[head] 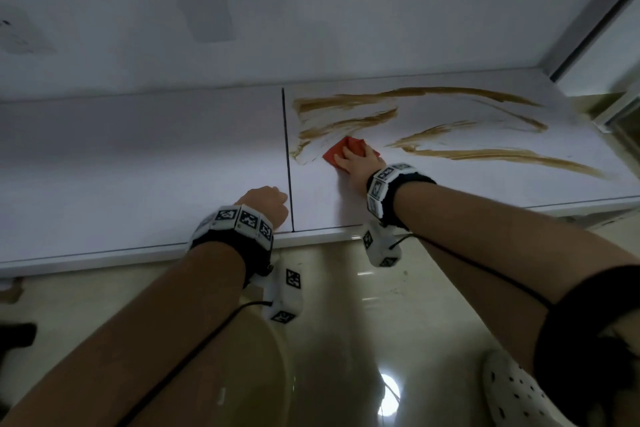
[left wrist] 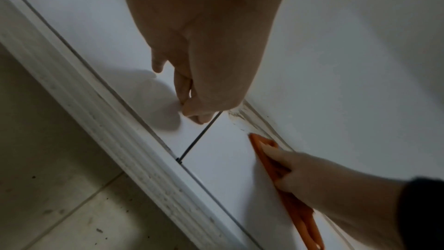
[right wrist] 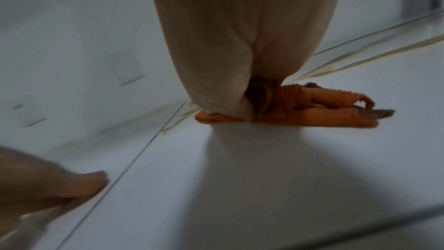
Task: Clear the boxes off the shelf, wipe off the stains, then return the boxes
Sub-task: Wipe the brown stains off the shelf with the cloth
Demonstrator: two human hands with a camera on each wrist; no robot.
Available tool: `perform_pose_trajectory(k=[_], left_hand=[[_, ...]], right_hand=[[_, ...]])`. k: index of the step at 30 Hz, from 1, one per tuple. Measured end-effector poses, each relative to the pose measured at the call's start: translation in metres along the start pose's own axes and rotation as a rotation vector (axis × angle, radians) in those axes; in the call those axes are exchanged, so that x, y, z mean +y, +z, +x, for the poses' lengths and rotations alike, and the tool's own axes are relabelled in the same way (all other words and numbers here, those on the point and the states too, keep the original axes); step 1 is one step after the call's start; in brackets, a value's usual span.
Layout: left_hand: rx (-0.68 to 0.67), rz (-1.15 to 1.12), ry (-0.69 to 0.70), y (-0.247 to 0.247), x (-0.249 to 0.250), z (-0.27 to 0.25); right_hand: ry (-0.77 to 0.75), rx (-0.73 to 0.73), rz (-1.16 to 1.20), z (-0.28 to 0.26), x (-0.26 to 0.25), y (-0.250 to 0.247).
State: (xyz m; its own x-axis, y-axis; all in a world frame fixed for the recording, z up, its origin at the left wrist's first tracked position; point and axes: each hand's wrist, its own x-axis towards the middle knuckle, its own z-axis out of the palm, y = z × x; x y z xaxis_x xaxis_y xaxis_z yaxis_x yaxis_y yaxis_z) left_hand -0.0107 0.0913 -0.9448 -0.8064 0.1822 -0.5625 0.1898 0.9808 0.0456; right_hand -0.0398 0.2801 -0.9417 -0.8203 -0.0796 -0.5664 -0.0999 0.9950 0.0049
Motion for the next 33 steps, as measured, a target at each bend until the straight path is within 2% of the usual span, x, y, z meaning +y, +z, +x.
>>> perform_pose_trajectory(k=[5,9,11,14,19,21,24,29,33], left_hand=[[0.011,0.043,0.015,-0.003,0.003,-0.002],[-0.001,0.084,0.028,-0.006,0.004,-0.004],[-0.020,0.098,0.031,-0.007,0.003,-0.006],[-0.043,0.107,0.034,-0.009,0.002,-0.008],[-0.054,0.053,0.037,-0.003,-0.002,-0.003],[-0.048,0.031,0.039,-0.002,-0.002,0.000],[-0.016,0.008,0.053,-0.003,-0.004,0.002],[0.062,-0.094,0.068,-0.005,-0.010,0.001],[0.146,-0.248,0.001,0.002,-0.030,-0.005]], right_hand=[[-0.237,0.011,-0.042,0.005,-0.042,0.006],[-0.356,0.053,0.000,-0.011,-0.027,0.029],[-0.322,0.069,0.042,-0.020,-0.006,0.035],[-0.182,0.101,0.021,-0.020,0.018,0.031],[-0.030,-0.016,-0.011,0.006,0.005,0.003],[-0.044,-0.015,-0.036,0.013,-0.010,-0.002],[-0.157,0.004,-0.033,0.016,-0.029,0.003],[-0.260,0.019,0.008,-0.008,-0.036,0.013],[-0.285,-0.008,-0.018,-0.018,-0.044,0.017]])
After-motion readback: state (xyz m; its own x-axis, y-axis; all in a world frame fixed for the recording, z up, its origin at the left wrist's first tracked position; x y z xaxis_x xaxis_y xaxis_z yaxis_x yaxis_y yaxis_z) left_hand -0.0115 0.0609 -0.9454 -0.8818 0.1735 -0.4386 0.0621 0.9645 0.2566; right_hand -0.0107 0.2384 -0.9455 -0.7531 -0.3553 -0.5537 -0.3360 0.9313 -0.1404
